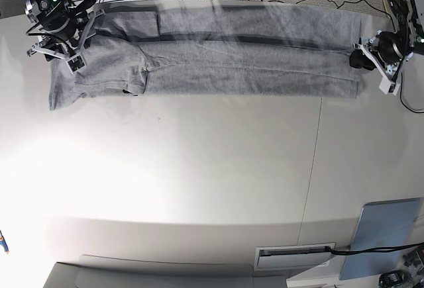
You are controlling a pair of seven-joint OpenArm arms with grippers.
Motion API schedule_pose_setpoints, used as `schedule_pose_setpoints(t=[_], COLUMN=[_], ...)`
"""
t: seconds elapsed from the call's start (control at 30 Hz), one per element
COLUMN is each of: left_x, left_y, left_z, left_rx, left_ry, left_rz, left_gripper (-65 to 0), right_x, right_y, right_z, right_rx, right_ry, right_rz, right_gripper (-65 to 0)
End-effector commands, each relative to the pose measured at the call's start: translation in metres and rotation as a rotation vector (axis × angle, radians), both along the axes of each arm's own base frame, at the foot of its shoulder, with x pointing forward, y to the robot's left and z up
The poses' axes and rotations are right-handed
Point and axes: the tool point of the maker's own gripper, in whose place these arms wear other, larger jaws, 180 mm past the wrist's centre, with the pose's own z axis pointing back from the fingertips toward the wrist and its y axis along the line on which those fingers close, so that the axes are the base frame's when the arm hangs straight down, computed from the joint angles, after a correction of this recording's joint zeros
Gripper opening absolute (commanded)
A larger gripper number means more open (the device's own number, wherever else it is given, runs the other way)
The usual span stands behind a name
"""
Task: Fold the T-shirt properly
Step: 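Lay the folded strip flat and open both grippers, then grasp the strip end with the left gripper and fold it toward the middle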
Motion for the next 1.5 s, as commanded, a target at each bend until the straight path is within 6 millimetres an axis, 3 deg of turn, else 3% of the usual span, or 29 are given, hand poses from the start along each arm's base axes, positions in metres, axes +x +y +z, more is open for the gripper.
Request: schedule_pose_setpoints(t=[0.0, 0.17, 0.3, 0.37, 0.43, 0.5, 0.53, 0.67, 0.83, 0.97, 1.13, 1.3, 1.47], left_x=[0.000, -0.016, -0.014, -0.009, -0.005, -0.003, -0.003, -0.004, 0.002, 0.002, 0.007, 0.003, -0.012], left_y=[0.006, -0.008, -0.025, -0.029, -0.029, -0.026, -0.022, -0.001, 0.036, 0.040, 0.009, -0.063, -0.135], left_z=[0.006, 0.004, 0.009, 0.011, 0.012, 0.010, 0.008, 0.006, 0.029, 0.046, 0.076, 0.115, 0.122], left_rx=[0.012, -0.090, -0.180, -0.197, -0.204, -0.188, -0.170, -0.093, -0.031, 0.007, 0.046, -0.067, -0.231], left_ry=[-0.007, 0.000, -0.032, -0.056, -0.075, -0.081, -0.077, -0.067, -0.136, -0.140, -0.171, -0.295, -0.331], left_rz=[-0.003, 0.011, -0.008, -0.002, 0.025, 0.047, 0.056, 0.122, 0.205, 0.186, 0.064, -0.056, -0.139], left_gripper=[-39.2, -39.2, -39.3, -43.4, -52.9, -63.9, -65.0, -65.0, -65.0, -65.0, -65.0, -65.0, -65.0], right_x=[0.007, 0.012, 0.014, 0.014, 0.014, 0.014, 0.014, 0.015, 0.020, 0.027, 0.032, 0.039, 0.048], right_y=[-0.003, 0.000, 0.002, 0.002, 0.002, 0.002, 0.002, 0.002, 0.006, 0.012, 0.014, 0.013, 0.013], right_z=[0.009, 0.011, 0.013, 0.013, 0.013, 0.013, 0.013, 0.013, 0.016, 0.021, 0.024, 0.028, 0.034], right_rx=[-0.017, -0.004, 0.004, 0.004, 0.003, 0.003, 0.003, 0.005, 0.019, 0.041, 0.048, 0.045, 0.044], right_ry=[-0.036, -0.066, -0.082, -0.082, -0.082, -0.080, -0.080, -0.085, -0.116, -0.164, -0.187, -0.206, -0.234], right_rz=[0.008, 0.023, 0.031, 0.031, 0.031, 0.031, 0.031, 0.033, 0.048, 0.071, 0.079, 0.078, 0.078], right_gripper=[-33.9, -33.9, -33.9, -33.9, -33.9, -33.9, -33.9, -33.9, -33.9, -33.9, -33.9, -33.9, -33.9])
